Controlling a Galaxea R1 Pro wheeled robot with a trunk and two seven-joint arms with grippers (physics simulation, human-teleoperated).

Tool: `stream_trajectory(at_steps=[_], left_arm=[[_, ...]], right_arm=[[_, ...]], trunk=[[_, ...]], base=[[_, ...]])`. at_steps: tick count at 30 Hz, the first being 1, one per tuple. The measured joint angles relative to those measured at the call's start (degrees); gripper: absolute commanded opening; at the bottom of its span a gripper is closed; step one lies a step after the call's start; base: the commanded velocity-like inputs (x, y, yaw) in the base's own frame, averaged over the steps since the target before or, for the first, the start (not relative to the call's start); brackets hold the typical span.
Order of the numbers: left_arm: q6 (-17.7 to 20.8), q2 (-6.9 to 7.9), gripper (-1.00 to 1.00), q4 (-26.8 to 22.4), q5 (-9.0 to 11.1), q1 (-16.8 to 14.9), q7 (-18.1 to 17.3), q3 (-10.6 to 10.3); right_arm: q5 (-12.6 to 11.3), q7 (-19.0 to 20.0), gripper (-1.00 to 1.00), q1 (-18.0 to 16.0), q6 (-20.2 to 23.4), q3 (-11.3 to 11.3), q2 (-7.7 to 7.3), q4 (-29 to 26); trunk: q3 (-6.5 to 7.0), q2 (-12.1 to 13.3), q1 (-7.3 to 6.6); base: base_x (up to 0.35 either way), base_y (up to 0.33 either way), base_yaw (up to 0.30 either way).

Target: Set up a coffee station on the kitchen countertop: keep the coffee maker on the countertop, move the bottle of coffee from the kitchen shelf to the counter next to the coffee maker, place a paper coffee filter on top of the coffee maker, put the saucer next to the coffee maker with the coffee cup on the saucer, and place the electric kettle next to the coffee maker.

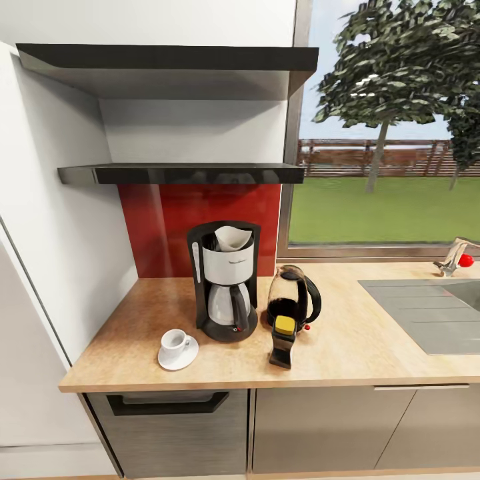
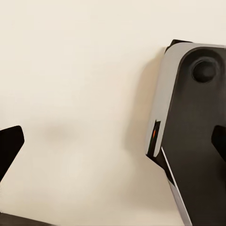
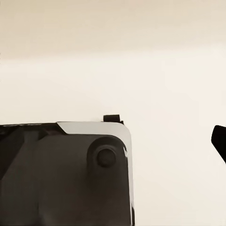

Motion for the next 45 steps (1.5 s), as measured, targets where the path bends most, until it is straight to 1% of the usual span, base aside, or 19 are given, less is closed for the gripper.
stream_trajectory(at_steps=[2,6,9,10,12,14,18,20,23,31,37,45], left_arm=[[0.86,0.0,1.0,0.0,0.0,-0.07,0.64,-0.03],[5.52,-0.14,1.0,-0.14,-0.12,-0.86,3.84,0.06],[9.64,-0.38,1.0,-0.17,-0.4,-1.67,6.0,-0.02],[10.2,-0.41,1.0,-0.16,-0.51,-1.84,6.21,-0.04],[11.96,-0.61,1.0,-0.14,-1.19,-2.6,6.68,-0.11],[13.69,-0.81,1.0,-0.15,-2.43,-3.31,6.92,-0.14],[16.98,-1.04,1.0,-0.17,-4.47,-4.16,7.15,-0.24],[17.81,-1.08,1.0,-0.21,-4.86,-4.32,7.16,-0.24],[18.34,-1.07,1.0,-0.22,-5.13,-4.38,7.16,-0.25],[18.08,-0.87,1.0,-0.23,-5.33,-4.41,7.17,-0.41],[17.81,-0.67,1.0,-0.17,-5.34,-4.41,7.17,-0.58],[17.71,-0.65,1.0,-0.12,-5.28,-4.34,7.17,-0.52]], right_arm=[[0.0,-0.06,1.0,-0.02,-0.01,-0.05,0.05,0.01],[-0.12,-0.2,1.0,0.01,0.11,-0.2,0.08,0.12],[-0.23,-0.23,1.0,-0.01,1.84,-0.33,0.09,0.58],[-0.25,-0.23,1.0,0.0,2.44,-0.34,0.09,0.65],[-0.34,-0.24,1.0,-0.02,5.18,-0.42,0.09,0.8],[-0.4,-0.27,1.0,-0.02,7.45,-0.47,0.06,0.86],[-0.43,-0.26,1.0,-0.03,8.89,-0.5,0.02,0.89],[-0.43,-0.25,1.0,-0.04,9.07,-0.43,0.01,0.9],[-0.25,-0.2,1.0,0.0,9.19,-0.27,0.02,0.94],[-0.11,-0.24,1.0,-0.01,9.05,-0.13,-0.35,1.08],[-0.33,-0.18,1.0,0.0,8.84,-0.14,0.08,0.71],[-0.36,-0.16,1.0,-0.03,8.8,-0.2,0.13,0.65]], trunk=[[0.0,0.0,0.0],[0.0,0.0,0.0],[0.0,0.0,0.0],[0.0,0.0,0.0],[0.0,0.0,0.0],[0.0,0.0,0.0],[0.0,0.0,0.0],[0.0,0.0,0.0],[0.0,0.0,0.0],[0.0,0.0,0.0],[0.0,0.0,0.0],[0.0,0.0,0.0]], base=[[0.0,0.0,0.0],[0.0,0.0,0.0],[0.0,0.0,0.0],[0.0,0.0,0.0],[0.0,0.0,0.0],[0.0,0.0,0.0],[0.0,0.0,0.0],[0.0,0.0,0.0],[0.0,0.0,0.0],[0.0,0.0,0.0],[0.0,0.0,0.0],[0.0,0.0,0.0]])
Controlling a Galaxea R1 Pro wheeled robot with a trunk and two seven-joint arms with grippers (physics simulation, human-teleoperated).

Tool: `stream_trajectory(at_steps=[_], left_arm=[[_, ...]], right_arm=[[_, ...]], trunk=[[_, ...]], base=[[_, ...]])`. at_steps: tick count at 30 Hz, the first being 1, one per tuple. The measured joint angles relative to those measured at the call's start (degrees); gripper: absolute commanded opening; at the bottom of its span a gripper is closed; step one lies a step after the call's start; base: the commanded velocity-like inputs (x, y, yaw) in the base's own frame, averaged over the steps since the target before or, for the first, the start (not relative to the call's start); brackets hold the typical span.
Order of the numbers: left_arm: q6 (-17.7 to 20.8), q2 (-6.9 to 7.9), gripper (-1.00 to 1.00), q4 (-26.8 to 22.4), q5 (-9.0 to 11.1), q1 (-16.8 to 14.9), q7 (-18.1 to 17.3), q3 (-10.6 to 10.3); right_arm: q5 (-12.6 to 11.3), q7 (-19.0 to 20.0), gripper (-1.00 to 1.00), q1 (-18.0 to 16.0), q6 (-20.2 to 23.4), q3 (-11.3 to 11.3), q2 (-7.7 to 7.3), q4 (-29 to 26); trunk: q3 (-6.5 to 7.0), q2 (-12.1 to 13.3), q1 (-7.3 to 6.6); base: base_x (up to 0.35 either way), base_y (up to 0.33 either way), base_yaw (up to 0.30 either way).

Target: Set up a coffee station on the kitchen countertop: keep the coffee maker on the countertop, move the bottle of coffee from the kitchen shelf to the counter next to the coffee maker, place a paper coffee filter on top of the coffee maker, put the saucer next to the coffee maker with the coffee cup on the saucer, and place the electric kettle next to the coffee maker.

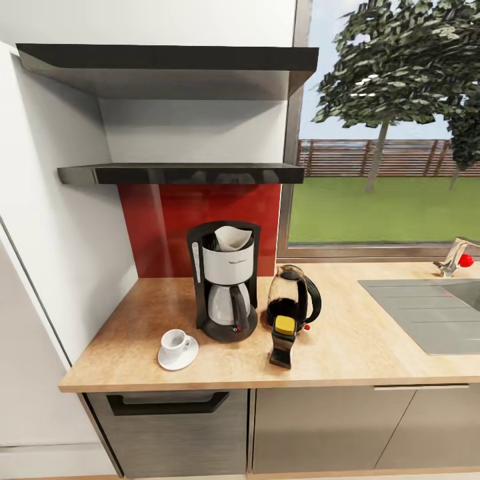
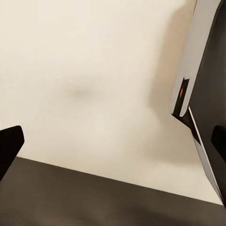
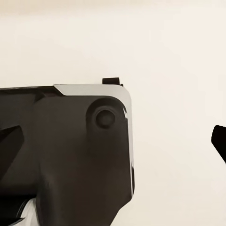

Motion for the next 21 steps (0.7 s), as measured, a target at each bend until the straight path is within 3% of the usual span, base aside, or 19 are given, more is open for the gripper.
stream_trajectory(at_steps=[13,21], left_arm=[[-1.02,-1.05,1.0,-0.77,0.32,-0.07,0.0,0.58],[-11.11,-1.27,1.0,0.48,0.31,0.48,-0.03,0.56]], right_arm=[[0.0,0.0,1.0,0.0,0.0,-0.02,0.03,0.0],[0.0,0.0,1.0,0.01,0.0,-0.03,0.01,-0.01]], trunk=[[0.0,0.0,0.0],[0.0,0.0,0.0]], base=[[0.0,0.0,0.0],[0.0,0.0,0.0]])
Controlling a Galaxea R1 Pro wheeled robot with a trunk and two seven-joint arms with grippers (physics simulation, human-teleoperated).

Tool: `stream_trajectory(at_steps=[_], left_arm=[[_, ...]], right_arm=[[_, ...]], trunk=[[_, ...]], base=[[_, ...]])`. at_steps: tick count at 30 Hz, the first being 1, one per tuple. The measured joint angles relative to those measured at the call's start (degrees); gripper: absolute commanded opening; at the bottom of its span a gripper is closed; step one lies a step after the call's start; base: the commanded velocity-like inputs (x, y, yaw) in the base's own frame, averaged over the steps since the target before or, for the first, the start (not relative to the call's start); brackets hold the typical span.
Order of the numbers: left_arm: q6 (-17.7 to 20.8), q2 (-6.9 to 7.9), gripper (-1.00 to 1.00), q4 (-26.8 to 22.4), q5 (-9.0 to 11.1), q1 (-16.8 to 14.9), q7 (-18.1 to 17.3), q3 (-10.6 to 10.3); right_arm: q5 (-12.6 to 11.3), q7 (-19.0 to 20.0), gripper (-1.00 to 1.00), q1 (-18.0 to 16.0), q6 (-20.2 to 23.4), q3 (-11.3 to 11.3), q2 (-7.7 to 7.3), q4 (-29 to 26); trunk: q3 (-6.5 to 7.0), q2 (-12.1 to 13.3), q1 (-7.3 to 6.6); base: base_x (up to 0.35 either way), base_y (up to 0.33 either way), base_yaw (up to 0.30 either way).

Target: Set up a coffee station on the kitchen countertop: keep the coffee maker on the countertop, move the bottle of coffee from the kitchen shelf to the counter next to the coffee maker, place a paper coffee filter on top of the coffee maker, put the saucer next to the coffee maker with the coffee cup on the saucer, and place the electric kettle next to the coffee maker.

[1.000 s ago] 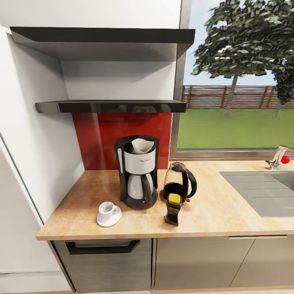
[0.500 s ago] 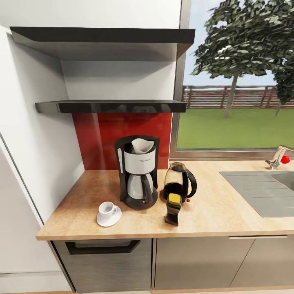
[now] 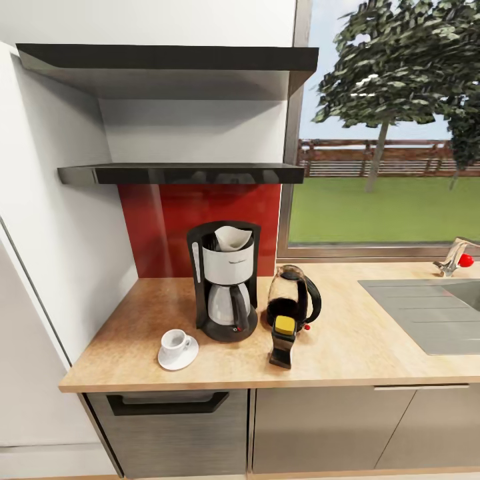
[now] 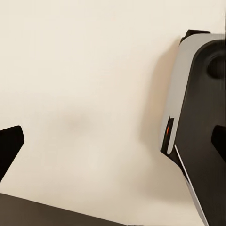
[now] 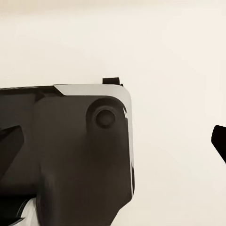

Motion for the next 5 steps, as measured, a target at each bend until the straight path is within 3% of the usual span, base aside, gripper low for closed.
stream_trajectory(at_steps=[5], left_arm=[[-2.05,-0.81,1.0,1.2,0.05,0.06,-0.07,0.05]], right_arm=[[0.0,0.0,1.0,0.02,0.0,0.0,0.01,0.0]], trunk=[[0.0,0.0,0.0]], base=[[0.0,0.0,0.0]])
